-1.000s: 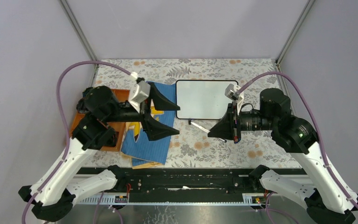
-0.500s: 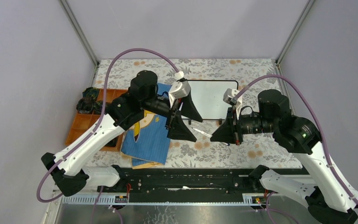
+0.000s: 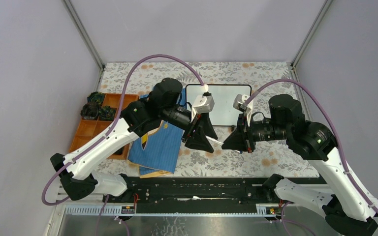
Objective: Write a sentence on the whiteboard
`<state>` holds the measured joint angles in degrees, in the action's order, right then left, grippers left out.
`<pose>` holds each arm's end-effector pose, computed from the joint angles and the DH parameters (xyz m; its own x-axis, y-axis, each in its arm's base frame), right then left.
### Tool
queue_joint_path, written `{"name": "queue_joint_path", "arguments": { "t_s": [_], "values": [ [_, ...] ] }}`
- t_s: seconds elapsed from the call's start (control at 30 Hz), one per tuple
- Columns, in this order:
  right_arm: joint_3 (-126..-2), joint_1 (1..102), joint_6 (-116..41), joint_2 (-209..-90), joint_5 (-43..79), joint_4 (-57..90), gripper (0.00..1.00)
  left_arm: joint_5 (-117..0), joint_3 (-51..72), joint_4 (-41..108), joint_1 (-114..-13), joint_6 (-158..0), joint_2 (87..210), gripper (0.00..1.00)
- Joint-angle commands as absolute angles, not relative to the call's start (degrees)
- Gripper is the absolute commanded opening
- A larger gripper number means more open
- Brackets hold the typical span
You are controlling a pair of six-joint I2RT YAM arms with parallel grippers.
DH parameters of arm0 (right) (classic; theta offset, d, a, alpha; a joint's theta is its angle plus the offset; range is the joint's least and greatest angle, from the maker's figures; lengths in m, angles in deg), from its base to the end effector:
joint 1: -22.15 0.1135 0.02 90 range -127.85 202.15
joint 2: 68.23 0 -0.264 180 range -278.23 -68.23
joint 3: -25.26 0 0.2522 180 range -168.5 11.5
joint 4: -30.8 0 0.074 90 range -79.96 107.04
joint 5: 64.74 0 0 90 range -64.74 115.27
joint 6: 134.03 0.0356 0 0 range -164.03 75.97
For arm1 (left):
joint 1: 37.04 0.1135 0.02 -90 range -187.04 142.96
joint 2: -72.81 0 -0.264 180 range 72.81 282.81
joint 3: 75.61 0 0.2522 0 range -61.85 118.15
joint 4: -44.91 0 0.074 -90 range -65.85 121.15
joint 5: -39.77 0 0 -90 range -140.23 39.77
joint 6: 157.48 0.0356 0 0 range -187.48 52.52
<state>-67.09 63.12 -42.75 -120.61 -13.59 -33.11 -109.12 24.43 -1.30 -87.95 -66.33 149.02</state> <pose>0.0949 0.1120 0.4433 -0.3274 -0.2613 -0.9081 -0.9364 0.2180 0.2749 0.1486 -0.2313 0.4366 -0.2220 0.2897 -0.9310 0.9049 -0.2946 -0.3074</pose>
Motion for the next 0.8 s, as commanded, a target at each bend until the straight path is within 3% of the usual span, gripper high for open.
{"name": "queue_joint_path", "arguments": {
  "t_s": [0.0,0.37,0.63,0.77],
  "values": [
    [-69.27,63.77,-43.43,-120.74,-12.89,-32.79,0.0,-106.61,24.33,-3.24,-88.03,-64.21,147.83,0.57],
    [-69.36,64.07,-43.65,-120.87,-12.4,-32.9,0.0,-104.8,24.03,-3.6,-88.08,-63.67,148.04,0.33],
    [-69.49,64.35,-43.76,-120.63,-11.82,-33.26,0.0,-104.37,24.02,-3.63,-88.01,-63.33,147.2,0.25],
    [-69.45,64.43,-43.81,-120.78,-12.09,-33.09,0.0,-104.35,23.97,-3.66,-87.96,-63.22,146.97,0.1]
  ]
}}
